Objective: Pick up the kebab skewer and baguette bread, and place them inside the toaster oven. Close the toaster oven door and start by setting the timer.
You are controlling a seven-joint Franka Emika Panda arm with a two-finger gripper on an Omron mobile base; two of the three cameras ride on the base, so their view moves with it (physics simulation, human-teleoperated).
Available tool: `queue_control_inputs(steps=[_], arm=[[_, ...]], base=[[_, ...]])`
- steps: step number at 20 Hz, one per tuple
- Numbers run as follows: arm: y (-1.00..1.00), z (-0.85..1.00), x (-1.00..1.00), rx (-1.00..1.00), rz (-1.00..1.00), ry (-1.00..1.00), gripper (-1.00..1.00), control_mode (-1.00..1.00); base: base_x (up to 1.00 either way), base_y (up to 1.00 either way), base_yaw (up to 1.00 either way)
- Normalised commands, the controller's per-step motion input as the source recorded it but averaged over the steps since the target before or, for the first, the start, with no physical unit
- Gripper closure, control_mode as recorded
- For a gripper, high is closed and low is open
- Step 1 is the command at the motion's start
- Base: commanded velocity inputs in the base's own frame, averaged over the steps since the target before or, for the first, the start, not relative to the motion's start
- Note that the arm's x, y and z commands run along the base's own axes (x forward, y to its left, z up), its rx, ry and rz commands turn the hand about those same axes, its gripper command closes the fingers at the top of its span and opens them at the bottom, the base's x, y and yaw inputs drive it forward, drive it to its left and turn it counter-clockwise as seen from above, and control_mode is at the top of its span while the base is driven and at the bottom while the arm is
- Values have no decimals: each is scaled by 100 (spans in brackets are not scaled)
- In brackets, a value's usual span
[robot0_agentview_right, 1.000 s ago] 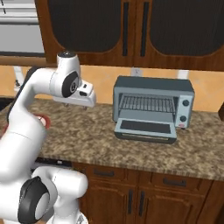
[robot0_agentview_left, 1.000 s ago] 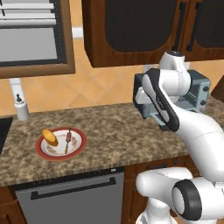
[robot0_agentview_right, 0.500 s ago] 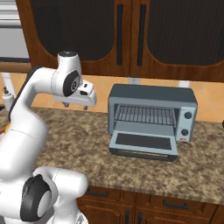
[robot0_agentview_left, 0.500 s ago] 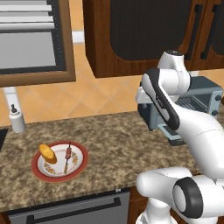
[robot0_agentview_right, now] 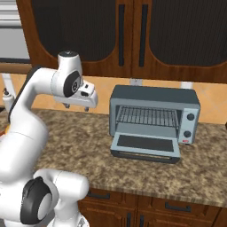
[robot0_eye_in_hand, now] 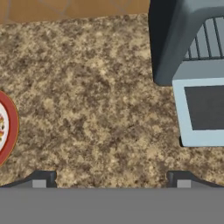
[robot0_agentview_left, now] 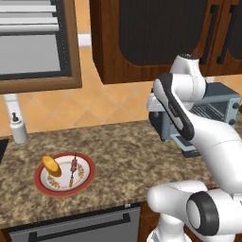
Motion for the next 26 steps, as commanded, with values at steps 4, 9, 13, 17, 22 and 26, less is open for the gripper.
queue_control_inputs(steps=[4,9,13,17,22,26], arm=[[0,0,-6,0,0,0,-100,-100],[-9,0,-48,0,-5,0,-100,-100],[-85,-4,-69,11,-13,0,-100,-100],[-100,-21,-11,13,-9,-5,-100,-100],[-83,-14,-2,4,6,-25,-100,-100],[-63,-33,2,0,13,-26,-100,-100]], base=[[0,0,0],[0,0,0],[0,0,0],[0,0,0],[0,0,0],[0,0,0]])
